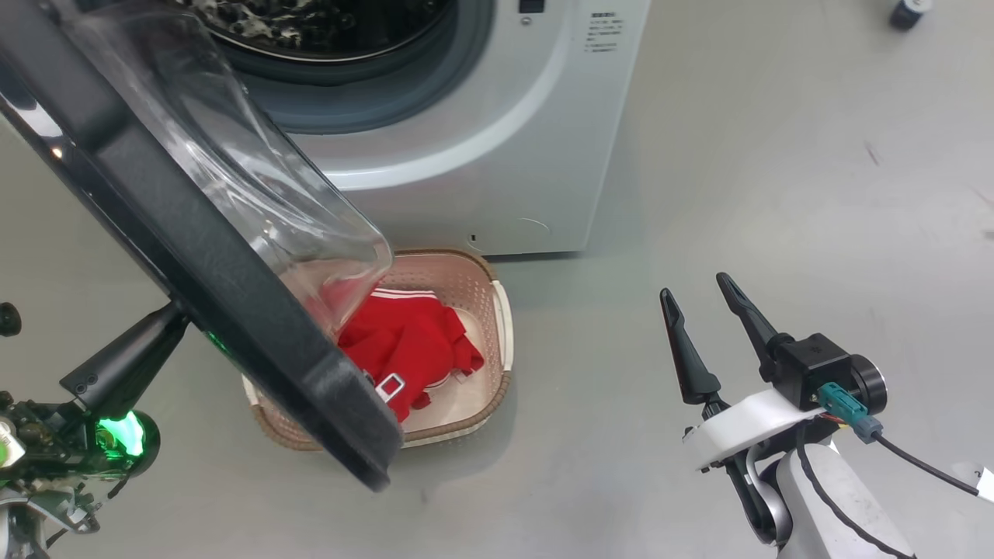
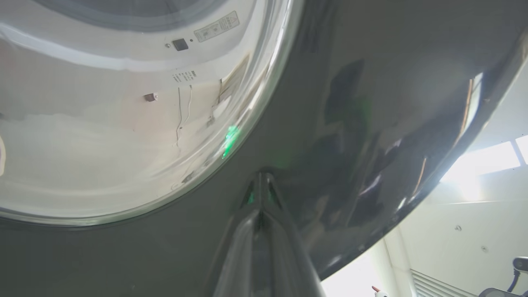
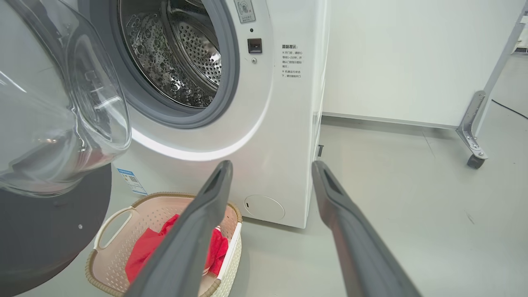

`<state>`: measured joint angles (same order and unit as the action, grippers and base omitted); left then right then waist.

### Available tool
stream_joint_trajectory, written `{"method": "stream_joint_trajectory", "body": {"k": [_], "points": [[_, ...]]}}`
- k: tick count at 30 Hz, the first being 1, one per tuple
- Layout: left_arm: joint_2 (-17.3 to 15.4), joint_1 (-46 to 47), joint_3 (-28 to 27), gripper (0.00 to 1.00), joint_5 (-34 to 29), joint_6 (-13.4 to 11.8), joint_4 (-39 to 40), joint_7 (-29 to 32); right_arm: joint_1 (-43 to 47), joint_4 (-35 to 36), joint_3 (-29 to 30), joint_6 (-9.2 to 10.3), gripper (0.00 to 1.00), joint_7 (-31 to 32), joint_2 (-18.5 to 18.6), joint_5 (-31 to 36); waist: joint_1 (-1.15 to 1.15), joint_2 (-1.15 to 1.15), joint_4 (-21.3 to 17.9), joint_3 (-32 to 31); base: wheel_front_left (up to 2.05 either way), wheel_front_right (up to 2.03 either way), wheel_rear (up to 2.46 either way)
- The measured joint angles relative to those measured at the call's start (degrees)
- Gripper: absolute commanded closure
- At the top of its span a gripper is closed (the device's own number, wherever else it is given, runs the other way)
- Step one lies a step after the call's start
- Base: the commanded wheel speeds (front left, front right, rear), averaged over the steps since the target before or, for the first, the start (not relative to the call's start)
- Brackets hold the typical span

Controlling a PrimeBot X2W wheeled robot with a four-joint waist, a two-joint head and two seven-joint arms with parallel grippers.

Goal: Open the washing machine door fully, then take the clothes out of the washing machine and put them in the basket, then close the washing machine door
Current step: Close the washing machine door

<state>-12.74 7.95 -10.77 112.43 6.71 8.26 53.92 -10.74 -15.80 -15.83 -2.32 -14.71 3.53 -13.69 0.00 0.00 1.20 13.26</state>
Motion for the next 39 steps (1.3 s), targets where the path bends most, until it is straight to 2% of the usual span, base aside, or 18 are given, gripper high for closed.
{"method": "stream_joint_trajectory", "body": {"k": [15, 27, 39], "points": [[-0.68, 3.22, 1.98, 1.0, -0.08, -1.56, 1.36, 0.57, -0.76, 0.88, -1.23, -0.01, 0.0, 0.0, -0.23, -0.92, 0.0, 0.0, -7.93, 2.33, 0.0, 0.0, 0.0], [-0.18, 10.24, 3.42, 1.0, 0.41, -5.17, -0.68, -0.11, -2.8, 2.18, -1.81, 0.01, 0.0, 0.0, -0.31, -1.38, 0.0, 0.0, -12.27, 5.14, 0.0, 0.0, 0.0], [1.19, 20.44, 5.76, 1.0, 0.32, -8.93, -5.73, -1.96, -4.75, 3.7, -3.13, 0.47, 0.0, 0.0, -0.32, -3.33, 0.0, 0.0, -14.43, 8.51, 0.0, 0.0, 0.0]]}}
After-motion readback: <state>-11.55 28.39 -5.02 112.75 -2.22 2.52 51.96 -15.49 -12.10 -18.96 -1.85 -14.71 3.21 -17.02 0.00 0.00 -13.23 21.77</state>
